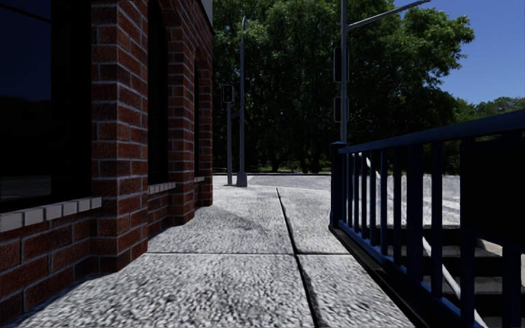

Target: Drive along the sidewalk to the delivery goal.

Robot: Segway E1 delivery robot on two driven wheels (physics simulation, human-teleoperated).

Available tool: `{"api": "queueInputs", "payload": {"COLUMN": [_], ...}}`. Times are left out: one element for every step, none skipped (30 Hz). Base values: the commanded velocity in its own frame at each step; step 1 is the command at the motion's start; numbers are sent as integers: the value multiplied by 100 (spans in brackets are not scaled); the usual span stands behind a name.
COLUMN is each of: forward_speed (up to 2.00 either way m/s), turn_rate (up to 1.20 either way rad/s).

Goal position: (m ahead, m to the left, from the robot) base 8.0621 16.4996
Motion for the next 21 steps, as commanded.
{"api": "queueInputs", "payload": {"forward_speed": [97,97,97,97,98,98,99,100,100,100,102,104,104,104,104,105,105,105,105,105,105], "turn_rate": [0,0,0,0,0,0,0,0,0,0,0,0,0,0,0,0,0,0,0,0,0]}}
